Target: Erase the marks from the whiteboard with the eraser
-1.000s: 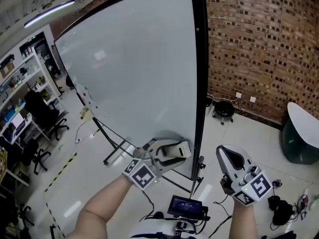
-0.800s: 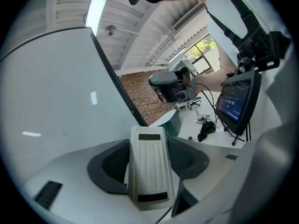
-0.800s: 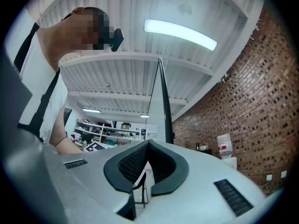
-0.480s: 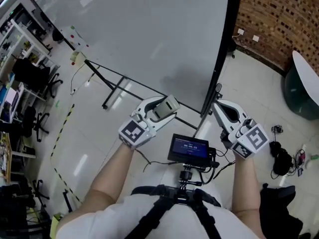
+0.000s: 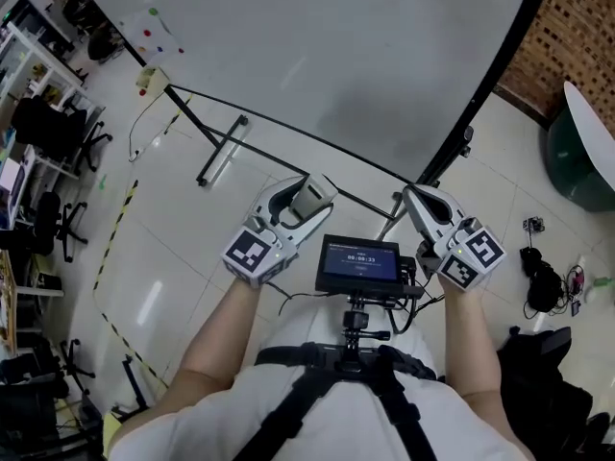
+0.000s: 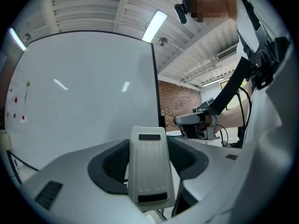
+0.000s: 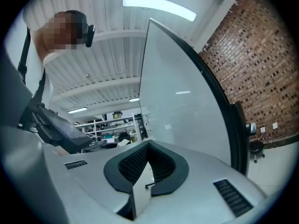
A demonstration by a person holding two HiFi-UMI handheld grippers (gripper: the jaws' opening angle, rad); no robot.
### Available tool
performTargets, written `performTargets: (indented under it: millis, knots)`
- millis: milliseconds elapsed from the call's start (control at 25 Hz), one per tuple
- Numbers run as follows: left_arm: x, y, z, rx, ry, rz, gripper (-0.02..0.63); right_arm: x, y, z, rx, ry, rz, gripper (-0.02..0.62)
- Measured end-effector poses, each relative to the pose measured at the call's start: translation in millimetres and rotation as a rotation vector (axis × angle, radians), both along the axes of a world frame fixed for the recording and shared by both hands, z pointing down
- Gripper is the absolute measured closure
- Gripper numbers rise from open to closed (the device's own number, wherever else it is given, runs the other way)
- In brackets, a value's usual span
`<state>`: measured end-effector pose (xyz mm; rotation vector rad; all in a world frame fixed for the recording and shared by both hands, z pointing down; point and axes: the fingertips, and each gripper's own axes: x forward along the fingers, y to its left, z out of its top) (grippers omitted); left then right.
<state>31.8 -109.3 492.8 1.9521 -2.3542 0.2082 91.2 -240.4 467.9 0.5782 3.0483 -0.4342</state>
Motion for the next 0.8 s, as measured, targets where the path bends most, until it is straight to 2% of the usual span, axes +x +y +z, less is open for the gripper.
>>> performTargets:
  millis: [320, 600, 800]
  knots:
    - [5.4, 67.4, 1.8, 0.062, -0.017, 0.005, 0.319, -6.9, 89.0, 6.8, -0.004, 0.033, -0.009, 0.577]
    - [5.4, 119.8, 18.3, 0.058, -0.017, 0.006, 0.319, -7.4, 133.0, 17.9, 0.014, 0.06, 0.037, 0.577]
    - [10.6, 133.0, 24.5, 0.052, -0.02, -0.004, 0.319, -4.1, 150.6, 24.1, 0.016, 0.053, 0.03, 0.577]
